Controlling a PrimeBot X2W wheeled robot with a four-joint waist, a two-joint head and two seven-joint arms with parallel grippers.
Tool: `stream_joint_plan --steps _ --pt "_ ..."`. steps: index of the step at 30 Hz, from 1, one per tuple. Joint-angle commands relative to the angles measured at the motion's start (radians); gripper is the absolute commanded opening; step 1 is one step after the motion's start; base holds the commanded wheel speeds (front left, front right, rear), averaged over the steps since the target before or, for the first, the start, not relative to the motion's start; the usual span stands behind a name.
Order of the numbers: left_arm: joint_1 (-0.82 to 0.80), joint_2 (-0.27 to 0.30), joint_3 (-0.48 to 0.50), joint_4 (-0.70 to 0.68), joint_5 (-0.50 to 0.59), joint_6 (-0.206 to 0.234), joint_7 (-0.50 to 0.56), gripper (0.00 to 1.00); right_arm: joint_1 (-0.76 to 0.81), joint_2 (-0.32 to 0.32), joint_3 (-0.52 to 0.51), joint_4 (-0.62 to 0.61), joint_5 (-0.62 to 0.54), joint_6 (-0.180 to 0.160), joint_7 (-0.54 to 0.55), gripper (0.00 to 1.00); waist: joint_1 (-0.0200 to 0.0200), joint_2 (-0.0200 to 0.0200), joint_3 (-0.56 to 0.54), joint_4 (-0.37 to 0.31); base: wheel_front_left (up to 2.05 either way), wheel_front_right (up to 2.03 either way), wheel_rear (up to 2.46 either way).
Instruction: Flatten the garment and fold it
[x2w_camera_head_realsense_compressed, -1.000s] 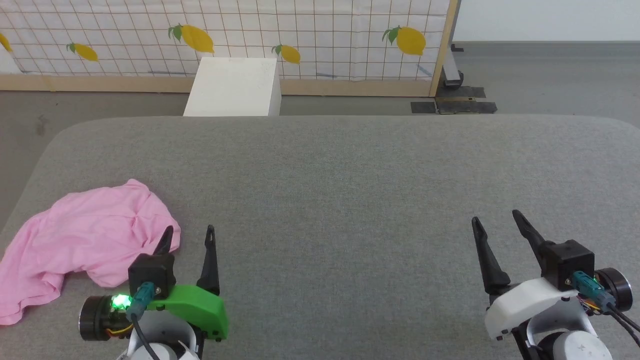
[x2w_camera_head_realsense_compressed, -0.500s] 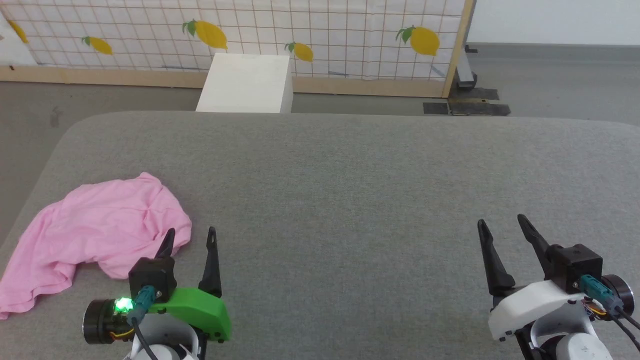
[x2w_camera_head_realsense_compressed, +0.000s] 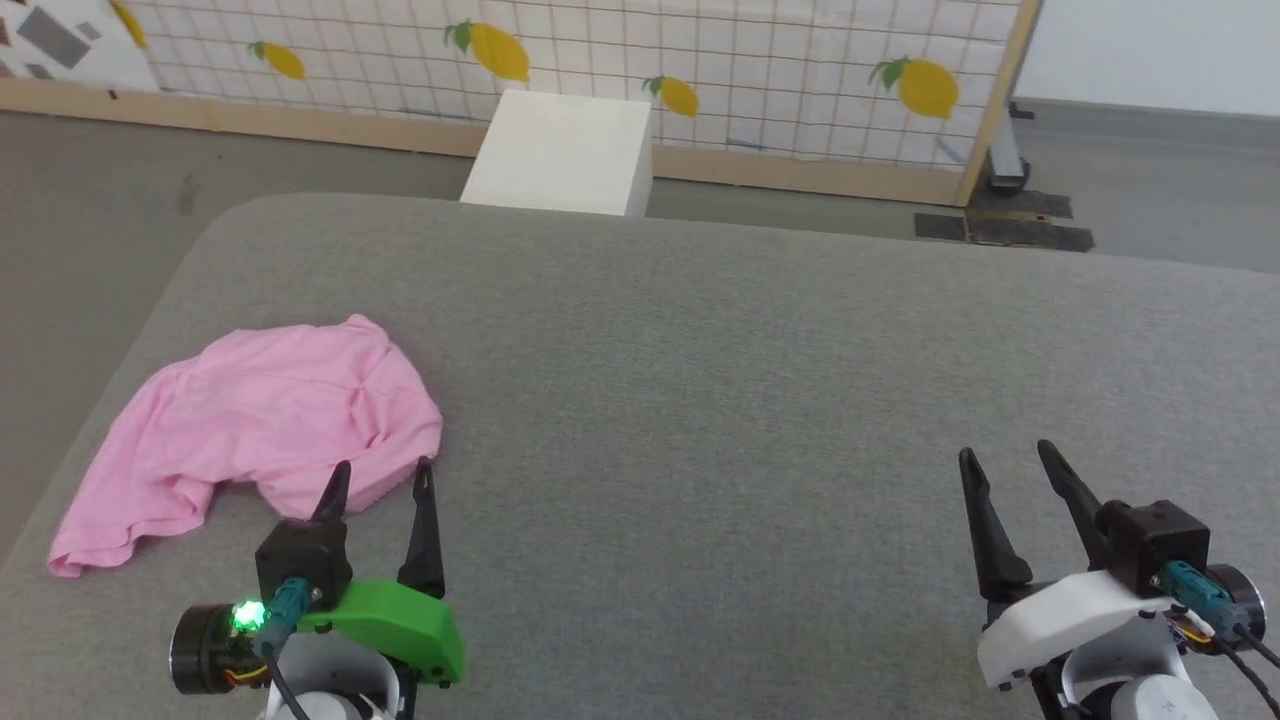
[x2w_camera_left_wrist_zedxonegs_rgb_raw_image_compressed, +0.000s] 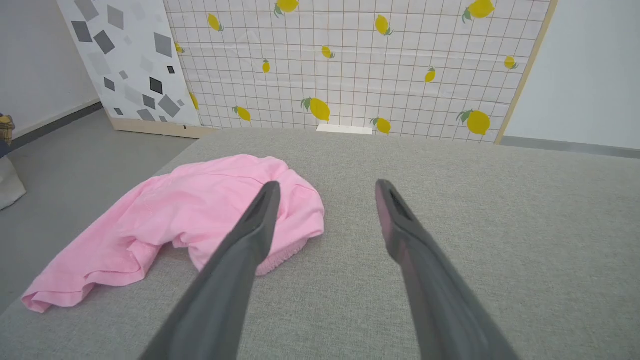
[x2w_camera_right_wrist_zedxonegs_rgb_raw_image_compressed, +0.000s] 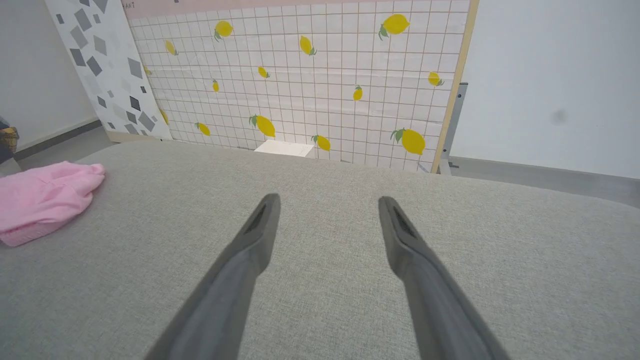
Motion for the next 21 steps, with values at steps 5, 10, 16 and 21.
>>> stream_joint_plan --steps 5,10,16,21 --pt "0.001 -0.002 -0.002 0.011 -0.021 0.012 -0.021 1.0 0.02 0.0 0.0 0.021 0.02 -0.001 -0.021 1.0 0.0 0.0 0.001 0.056 0.0 0.0 0.0" --pt "0.005 -0.002 -0.002 0.015 -0.027 0.016 -0.031 1.0 0.023 0.0 0.002 0.036 0.029 -0.001 -0.031 1.0 0.0 0.0 0.0 0.092 0.0 0.0 0.0" --pt "0.011 -0.002 0.001 0.019 -0.035 0.021 -0.043 1.0 0.025 0.001 0.008 0.051 0.036 -0.001 -0.041 1.0 0.0 0.0 0.001 0.125 0.0 0.0 0.0" --pt "0.013 -0.003 0.002 0.024 -0.043 0.027 -0.053 1.0 0.026 0.001 0.015 0.06 0.045 -0.001 -0.047 1.0 0.0 0.0 0.002 0.149 0.0 0.0 0.0"
